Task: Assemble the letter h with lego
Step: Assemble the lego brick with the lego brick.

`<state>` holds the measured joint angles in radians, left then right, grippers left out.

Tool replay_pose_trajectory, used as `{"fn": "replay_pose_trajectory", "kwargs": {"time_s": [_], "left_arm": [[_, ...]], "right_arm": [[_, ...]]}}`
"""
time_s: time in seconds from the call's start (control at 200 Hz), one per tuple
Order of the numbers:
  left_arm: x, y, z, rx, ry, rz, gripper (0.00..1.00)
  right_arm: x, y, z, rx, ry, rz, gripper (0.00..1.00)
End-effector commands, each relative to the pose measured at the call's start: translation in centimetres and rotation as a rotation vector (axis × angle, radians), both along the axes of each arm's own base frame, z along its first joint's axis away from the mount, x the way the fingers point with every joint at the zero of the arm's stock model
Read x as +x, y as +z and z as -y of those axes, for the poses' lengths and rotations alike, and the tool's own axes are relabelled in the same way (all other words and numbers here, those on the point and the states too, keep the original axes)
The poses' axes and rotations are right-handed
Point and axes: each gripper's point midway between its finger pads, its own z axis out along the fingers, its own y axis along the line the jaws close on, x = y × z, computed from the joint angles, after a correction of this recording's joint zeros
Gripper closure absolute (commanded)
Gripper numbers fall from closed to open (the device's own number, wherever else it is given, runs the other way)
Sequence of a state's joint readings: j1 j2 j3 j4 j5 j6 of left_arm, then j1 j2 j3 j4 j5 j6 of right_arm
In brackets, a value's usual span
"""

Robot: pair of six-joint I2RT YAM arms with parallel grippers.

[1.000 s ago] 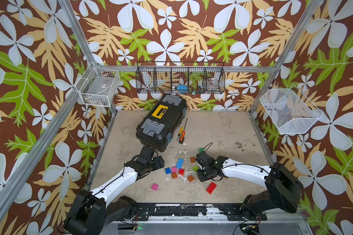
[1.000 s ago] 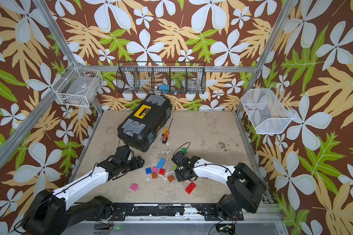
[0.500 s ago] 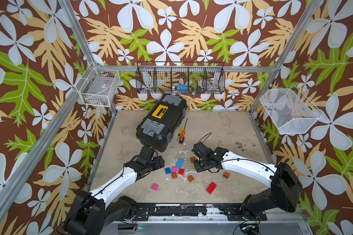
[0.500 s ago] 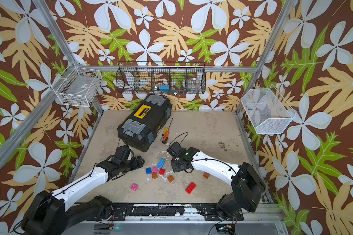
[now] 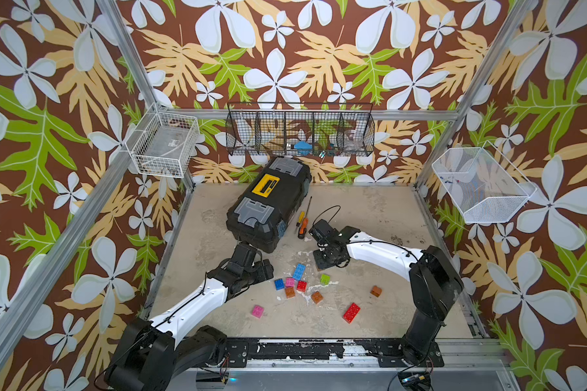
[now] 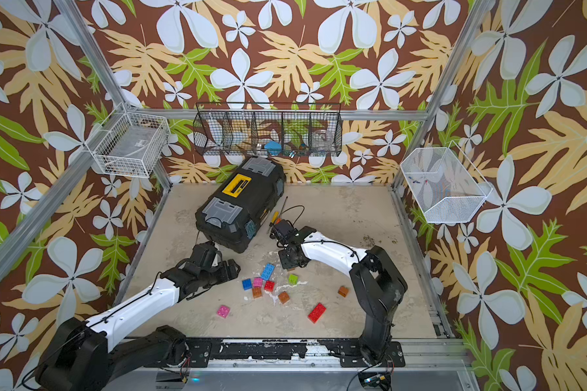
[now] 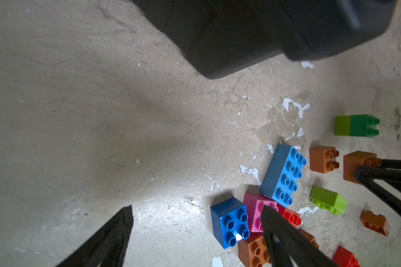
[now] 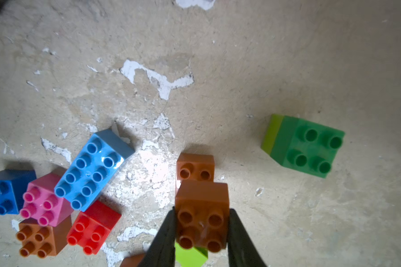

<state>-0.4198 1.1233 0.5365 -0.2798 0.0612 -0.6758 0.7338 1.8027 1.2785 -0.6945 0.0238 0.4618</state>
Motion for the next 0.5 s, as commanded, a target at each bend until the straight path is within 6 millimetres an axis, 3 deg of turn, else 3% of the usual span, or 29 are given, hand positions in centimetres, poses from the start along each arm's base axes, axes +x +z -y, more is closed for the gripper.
{"fn": "replay_pose_trajectory", "kwargs": {"time_s": [0.0, 0.495], "left_arm": [[0.2, 0.1, 0.1, -0.001, -0.011, 0.009, 0.09], [0.2, 0.2, 0.2, -0.004, -0.015, 0.012, 0.09]], "right_arm": [[-0.4, -0.5, -0.4, 0.028, 0.03, -0.025, 0.7], [0.0, -2.6, -0.2, 0.022, 0.029, -0.069, 0.71]]}}
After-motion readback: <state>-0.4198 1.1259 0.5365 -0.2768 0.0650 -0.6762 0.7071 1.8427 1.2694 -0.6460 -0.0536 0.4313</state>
